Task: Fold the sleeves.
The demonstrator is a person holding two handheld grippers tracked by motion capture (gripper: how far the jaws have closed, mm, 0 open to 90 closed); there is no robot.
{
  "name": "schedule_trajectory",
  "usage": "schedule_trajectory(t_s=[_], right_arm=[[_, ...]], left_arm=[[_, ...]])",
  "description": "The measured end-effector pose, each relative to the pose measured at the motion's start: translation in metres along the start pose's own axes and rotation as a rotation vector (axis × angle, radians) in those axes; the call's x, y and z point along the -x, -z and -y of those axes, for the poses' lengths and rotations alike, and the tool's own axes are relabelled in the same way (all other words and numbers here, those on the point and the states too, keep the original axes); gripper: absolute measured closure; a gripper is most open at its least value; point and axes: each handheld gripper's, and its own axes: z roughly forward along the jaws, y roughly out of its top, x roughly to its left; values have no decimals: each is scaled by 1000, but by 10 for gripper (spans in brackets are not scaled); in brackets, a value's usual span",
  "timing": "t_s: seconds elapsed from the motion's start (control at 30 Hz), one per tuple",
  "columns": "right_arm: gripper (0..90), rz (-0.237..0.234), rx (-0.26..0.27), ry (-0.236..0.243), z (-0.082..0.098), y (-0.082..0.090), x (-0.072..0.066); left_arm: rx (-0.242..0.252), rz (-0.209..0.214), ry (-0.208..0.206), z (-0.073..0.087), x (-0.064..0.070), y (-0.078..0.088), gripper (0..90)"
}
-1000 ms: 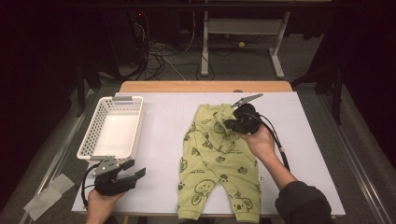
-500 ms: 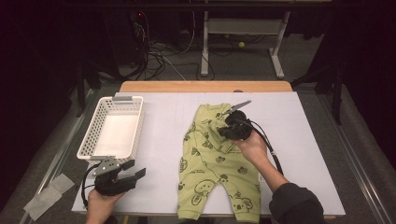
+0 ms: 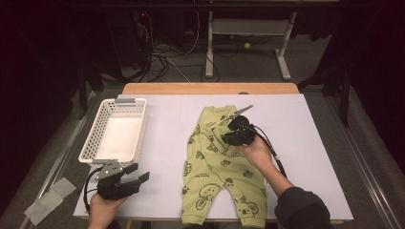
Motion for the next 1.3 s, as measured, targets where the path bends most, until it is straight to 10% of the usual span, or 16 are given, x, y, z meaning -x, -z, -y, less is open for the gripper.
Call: schedule_trajectory(t_s=[0.33, 0.6, 0.83, 1.3], right_arm=[[660, 51, 13, -66, -6, 3, 16], [614, -30, -62, -131, 1, -25, 19], [846, -54, -54, -97, 2, -19, 15], [814, -123, 20, -34, -3, -6, -11]], left_arm=[[2, 7, 0, 0, -1, 0, 366], [7, 10, 2, 0, 0, 1, 366], [3, 12, 2, 0, -1, 0, 366], [2, 10, 2, 0, -1, 0, 366]])
